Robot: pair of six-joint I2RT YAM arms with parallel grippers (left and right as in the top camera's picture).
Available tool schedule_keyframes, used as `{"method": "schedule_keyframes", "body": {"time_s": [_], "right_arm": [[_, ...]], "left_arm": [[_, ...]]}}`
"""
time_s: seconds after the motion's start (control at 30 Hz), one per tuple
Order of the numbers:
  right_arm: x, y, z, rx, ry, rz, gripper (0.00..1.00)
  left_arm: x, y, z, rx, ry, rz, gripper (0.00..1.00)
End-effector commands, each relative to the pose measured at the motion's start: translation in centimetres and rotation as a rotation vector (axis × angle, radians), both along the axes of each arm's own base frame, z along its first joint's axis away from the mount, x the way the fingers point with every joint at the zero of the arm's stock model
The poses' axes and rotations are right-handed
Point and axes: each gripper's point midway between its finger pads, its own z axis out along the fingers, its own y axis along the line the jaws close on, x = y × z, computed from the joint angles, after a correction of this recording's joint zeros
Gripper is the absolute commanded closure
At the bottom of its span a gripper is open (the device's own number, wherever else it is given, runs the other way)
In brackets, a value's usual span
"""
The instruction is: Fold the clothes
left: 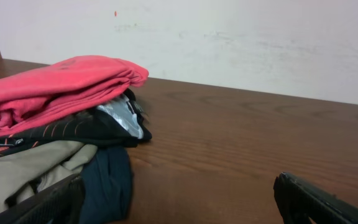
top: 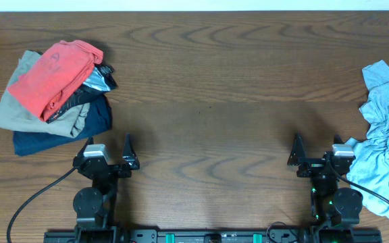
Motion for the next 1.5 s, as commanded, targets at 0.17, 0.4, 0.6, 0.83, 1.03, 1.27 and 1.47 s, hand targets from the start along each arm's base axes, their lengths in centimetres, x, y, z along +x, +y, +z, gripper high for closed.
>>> {"method": "schedule_keyframes", "body": {"time_s": [0.17, 0.4, 0.6, 0.83, 1.03, 1.27, 1.47], "right_arm": [[0.0, 0.1, 0.0, -0.013, 0.000, 0.006, 0.01], [0.0, 0.1, 0.0, -0.013, 0.000, 0.006, 0.01], [0.0, 0.1, 0.0, -0.008, 0.000, 0.010, 0.01], [0.0, 0.4, 0.0, 0.020, -0.002, 0.025, 0.01], [-0.1, 1.5, 0.0, 0.066, 0.007, 0.084, 0.01], [-0.8, 0.6, 0.1, 0.056, 0.132, 0.031, 0.01], [-1.2, 0.4, 0.9, 0.058, 0.298, 0.010, 0.01]], "left_arm": [[-0.1, 0.3, -1.3, -0.007, 0.045, 0.017, 0.02], [-0.1, 0.3, -1.4, -0.007, 0.049, 0.017, 0.02], [-0.1, 0.3, -1.4, -0.007, 0.049, 0.017, 0.02], [-0.1, 0.3, -1.1, -0.005, 0.035, 0.018, 0.02], [-0.1, -0.1, -0.6, -0.129, 0.019, 0.007, 0.02], [-0.5, -1.1, 0.7, -0.168, 0.073, -0.045, 0.02], [-0.8, -2.1, 2.0, -0.184, 0.240, -0.088, 0.02]]}}
